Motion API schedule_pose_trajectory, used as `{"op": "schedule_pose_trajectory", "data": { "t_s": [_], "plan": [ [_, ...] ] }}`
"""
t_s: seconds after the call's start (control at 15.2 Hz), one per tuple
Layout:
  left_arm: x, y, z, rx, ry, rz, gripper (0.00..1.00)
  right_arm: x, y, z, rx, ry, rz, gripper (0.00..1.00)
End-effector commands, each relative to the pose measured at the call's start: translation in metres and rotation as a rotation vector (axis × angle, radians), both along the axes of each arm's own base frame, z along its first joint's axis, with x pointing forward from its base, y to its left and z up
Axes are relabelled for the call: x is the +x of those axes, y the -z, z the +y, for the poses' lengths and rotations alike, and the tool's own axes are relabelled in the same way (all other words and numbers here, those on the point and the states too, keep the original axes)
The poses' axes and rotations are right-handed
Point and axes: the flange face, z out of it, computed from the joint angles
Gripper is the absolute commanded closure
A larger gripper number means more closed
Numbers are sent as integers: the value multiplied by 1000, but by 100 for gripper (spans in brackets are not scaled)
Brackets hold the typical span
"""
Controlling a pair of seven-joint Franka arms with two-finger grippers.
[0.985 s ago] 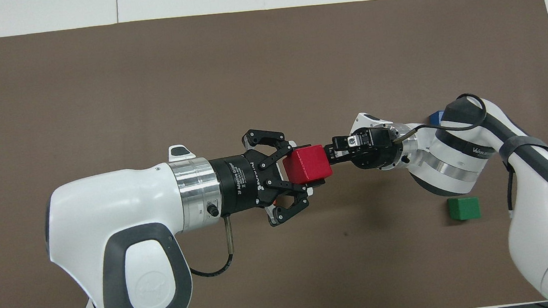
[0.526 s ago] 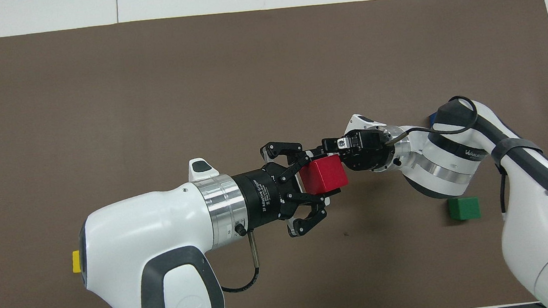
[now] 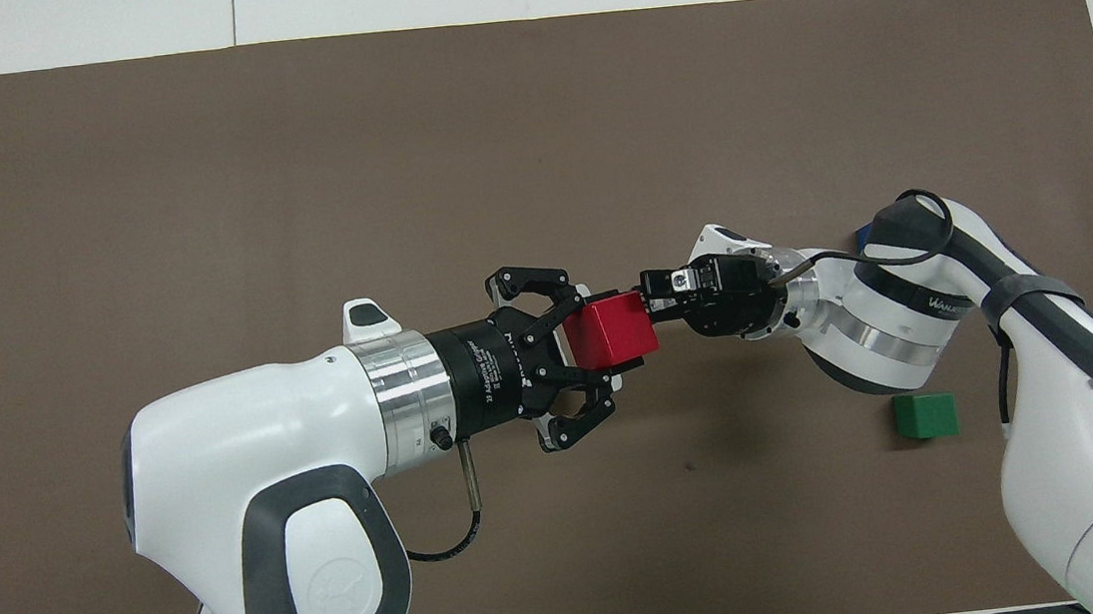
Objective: Transfer red block to right arm and stack on blue block
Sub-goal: 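Bring the red cube to the right gripper and close the right gripper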
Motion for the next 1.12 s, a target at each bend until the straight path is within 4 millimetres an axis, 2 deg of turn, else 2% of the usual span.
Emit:
{"op": "schedule_pose_trajectory", "data": {
  "t_s": [0.0,0.13,0.2,0.53,0.59,0.72,1.05],
  "plan": [
    [3,-3,9,-9,0,-14,100,3,-4,2,-4,34,-15,0],
    [10,-1,5,-8,-4,-18,100,3,-3,2,-6,35,-13,1],
    [13,-4,2,-9,-2,-29,100,3,-3,2,-7,35,-16,4],
    [18,-5,-7,0,5,-47,100,4,-1,1,-28,61,-35,35],
    [20,-7,-8,-2,6,-51,100,4,0,1,-31,73,-49,46],
    [22,-4,-10,-1,8,-51,100,5,2,1,-45,76,-39,100],
    [21,-4,-11,0,13,-52,100,9,1,-1,-74,92,-44,100]
  ]
}}
